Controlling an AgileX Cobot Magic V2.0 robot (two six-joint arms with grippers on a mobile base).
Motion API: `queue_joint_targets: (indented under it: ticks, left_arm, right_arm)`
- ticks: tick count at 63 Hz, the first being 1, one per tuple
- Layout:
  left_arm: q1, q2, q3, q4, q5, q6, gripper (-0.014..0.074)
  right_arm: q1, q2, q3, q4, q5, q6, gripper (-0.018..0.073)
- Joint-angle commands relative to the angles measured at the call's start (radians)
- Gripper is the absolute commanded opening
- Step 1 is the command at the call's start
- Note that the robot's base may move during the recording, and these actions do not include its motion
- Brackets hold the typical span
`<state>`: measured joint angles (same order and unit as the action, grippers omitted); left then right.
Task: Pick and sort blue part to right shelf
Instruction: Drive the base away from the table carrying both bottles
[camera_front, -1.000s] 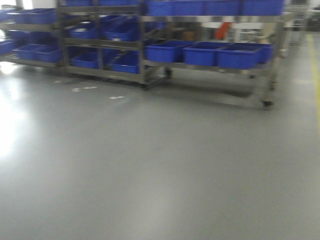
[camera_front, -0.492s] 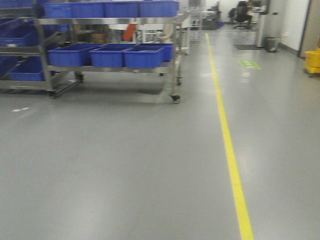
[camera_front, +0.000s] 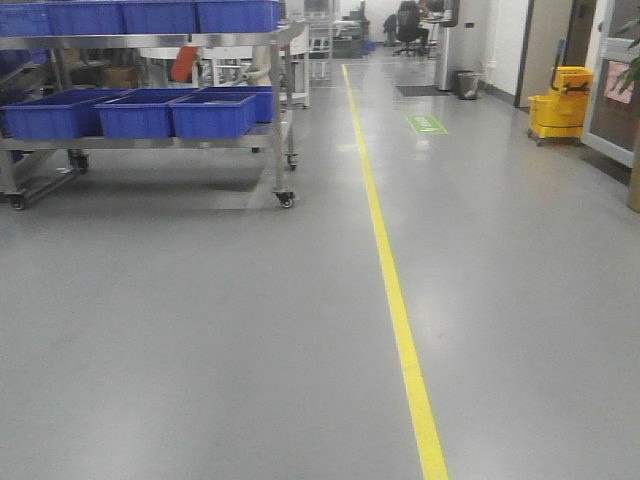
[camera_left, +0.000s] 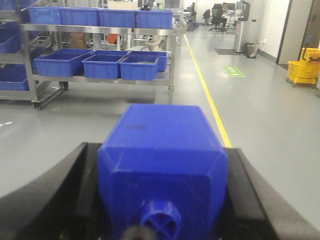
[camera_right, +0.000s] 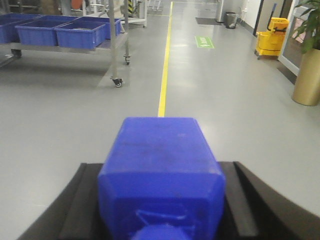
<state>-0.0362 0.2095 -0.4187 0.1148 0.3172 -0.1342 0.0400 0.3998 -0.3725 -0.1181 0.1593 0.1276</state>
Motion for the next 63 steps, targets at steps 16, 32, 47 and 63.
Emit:
queue_joint_targets:
  ticks: [16, 32, 47, 63]
  left_arm:
    - [0.003, 0.007, -0.029, 0.002, -0.094, 0.0, 0.0283]
    - [0.003, 0.007, -0.029, 0.002, -0.094, 0.0, 0.0283]
    - [0.003, 0.007, -0.029, 0.002, -0.094, 0.0, 0.0282]
    - [0.003, 0.007, -0.029, 0.002, -0.094, 0.0, 0.0282]
  right_arm:
    - [-0.004, 0.007, -0.029, -0.008, -0.102, -0.005, 0.0393]
    - [-0.004, 0.007, -0.029, -0.008, -0.102, -0.005, 0.0393]
    - [-0.004, 0.007, -0.029, -0.008, -0.102, -0.005, 0.0393]
    - [-0.004, 0.007, -0.029, -0.008, -0.102, -0.005, 0.0393]
